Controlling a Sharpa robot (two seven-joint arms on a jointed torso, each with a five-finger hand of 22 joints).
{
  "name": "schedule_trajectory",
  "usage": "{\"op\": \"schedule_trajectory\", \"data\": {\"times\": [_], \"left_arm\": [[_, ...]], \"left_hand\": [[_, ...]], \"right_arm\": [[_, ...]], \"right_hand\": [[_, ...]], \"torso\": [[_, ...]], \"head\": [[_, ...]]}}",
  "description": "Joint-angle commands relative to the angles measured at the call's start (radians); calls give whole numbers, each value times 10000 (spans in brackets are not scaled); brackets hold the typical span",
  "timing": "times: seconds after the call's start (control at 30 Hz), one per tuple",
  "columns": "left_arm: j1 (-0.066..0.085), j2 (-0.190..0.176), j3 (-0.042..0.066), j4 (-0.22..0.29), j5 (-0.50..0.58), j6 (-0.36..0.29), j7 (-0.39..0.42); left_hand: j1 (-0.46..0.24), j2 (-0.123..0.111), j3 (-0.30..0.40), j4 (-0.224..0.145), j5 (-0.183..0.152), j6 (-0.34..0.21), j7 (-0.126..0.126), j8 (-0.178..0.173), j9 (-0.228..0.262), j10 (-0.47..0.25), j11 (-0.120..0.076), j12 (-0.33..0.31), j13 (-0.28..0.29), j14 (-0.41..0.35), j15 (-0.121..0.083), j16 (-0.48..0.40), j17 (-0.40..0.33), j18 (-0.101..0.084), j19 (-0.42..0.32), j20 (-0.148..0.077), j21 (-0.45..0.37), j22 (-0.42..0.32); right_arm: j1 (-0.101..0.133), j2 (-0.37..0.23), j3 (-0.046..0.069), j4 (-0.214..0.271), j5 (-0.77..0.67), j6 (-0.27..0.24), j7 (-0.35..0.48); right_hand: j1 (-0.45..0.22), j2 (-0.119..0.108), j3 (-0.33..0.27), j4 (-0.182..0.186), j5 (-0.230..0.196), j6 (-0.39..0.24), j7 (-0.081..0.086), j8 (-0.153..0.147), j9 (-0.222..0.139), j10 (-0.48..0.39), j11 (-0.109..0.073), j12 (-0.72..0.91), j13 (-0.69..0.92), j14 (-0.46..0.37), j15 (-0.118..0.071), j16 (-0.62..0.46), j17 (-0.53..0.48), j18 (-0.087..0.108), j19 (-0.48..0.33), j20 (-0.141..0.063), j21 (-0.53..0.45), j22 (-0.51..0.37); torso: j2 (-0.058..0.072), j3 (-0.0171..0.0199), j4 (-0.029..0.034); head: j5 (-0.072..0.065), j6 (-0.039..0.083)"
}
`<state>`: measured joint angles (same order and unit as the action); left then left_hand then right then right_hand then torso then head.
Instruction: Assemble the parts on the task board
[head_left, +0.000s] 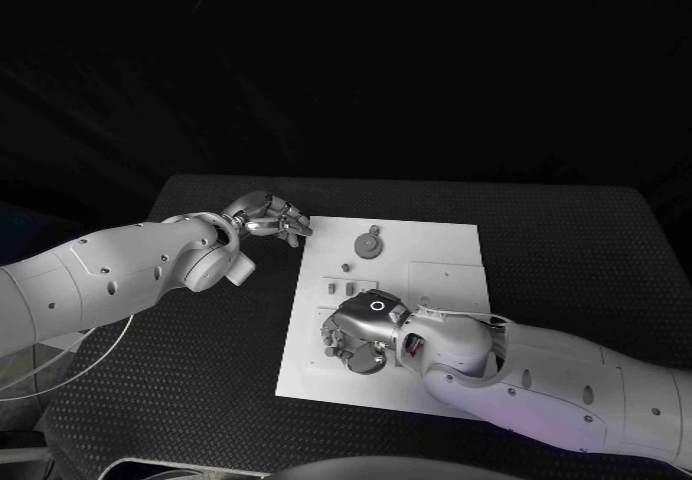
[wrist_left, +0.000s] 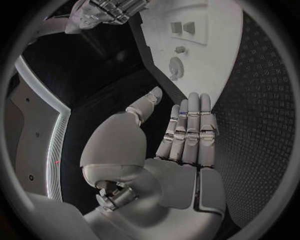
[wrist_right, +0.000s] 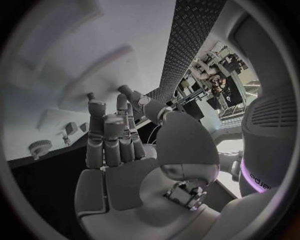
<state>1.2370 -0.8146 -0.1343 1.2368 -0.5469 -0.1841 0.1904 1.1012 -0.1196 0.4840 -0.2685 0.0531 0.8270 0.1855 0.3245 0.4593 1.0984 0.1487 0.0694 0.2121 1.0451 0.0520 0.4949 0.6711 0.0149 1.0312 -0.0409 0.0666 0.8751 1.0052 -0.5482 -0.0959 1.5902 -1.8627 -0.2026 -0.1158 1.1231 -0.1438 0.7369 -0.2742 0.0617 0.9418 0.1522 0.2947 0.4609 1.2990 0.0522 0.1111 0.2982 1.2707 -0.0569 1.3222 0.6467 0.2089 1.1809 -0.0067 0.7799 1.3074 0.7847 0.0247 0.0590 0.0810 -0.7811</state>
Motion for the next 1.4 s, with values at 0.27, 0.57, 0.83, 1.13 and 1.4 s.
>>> {"op": "schedule_trajectory", "data": {"times": [0.27,0.57,0.83,1.13,1.4], "left_arm": [[9,-5,6,21,27,135,44],[8,-5,6,13,27,143,47],[8,0,6,12,27,142,48],[8,-2,6,17,27,145,53],[8,16,6,18,27,154,51]], "left_hand": [[-71,33,-26,50,-32,-13,33,-41,-16,-69,39,37,-14,44,50,-52,26,-20,-91,-2,41,-11],[-69,34,-25,49,-32,-17,34,-42,-18,-73,40,36,-17,49,49,-57,35,-19,-90,-3,42,-13],[-66,35,-25,48,-32,-18,34,-42,-18,-73,40,36,-19,51,49,-62,41,-18,-88,-4,43,-13],[-66,37,-26,49,-32,-19,35,-42,-19,-71,39,38,-20,55,48,-67,50,-18,-86,-4,44,-14],[-67,40,-27,51,-33,-19,36,-42,-19,-69,39,40,-22,61,47,-71,57,-17,-82,-5,46,-15]], "right_arm": [[-11,-59,-5,-22,176,-525,142],[-11,-194,-4,33,177,-733,143],[-10,-231,-3,149,508,-581,413],[-9,-207,-3,142,1043,-35,481],[-9,-64,-3,61,1111,-199,550]], "right_hand": [[10,-336,-43,28,-37,-337,133,-157,-62,-324,161,-246,32,-209,131,-82,-25,529,-209,64,-148,176],[57,-459,-51,0,-39,-415,172,-183,-71,-378,192,-285,60,-253,162,-82,-26,529,-249,88,-158,187],[-407,-771,-918,-104,-46,-813,145,-313,-116,-1266,493,-468,-36,-676,456,-35,28,529,-621,235,-229,217],[-331,-943,-1303,-41,-39,-1254,82,-420,-170,-2493,903,-467,-299,-1415,859,18,40,529,-1194,504,-398,204],[-173,-715,-1294,-55,-40,-1189,178,-339,-145,-2481,874,-412,-295,-1401,833,128,44,529,-1165,503,-335,215]], "torso": [[-2,6,-2],[0,9,-5],[-1,7,-5],[-2,0,2],[-1,0,-2]], "head": [[-18,4],[-14,5],[-5,4],[1,4],[-1,13]]}}
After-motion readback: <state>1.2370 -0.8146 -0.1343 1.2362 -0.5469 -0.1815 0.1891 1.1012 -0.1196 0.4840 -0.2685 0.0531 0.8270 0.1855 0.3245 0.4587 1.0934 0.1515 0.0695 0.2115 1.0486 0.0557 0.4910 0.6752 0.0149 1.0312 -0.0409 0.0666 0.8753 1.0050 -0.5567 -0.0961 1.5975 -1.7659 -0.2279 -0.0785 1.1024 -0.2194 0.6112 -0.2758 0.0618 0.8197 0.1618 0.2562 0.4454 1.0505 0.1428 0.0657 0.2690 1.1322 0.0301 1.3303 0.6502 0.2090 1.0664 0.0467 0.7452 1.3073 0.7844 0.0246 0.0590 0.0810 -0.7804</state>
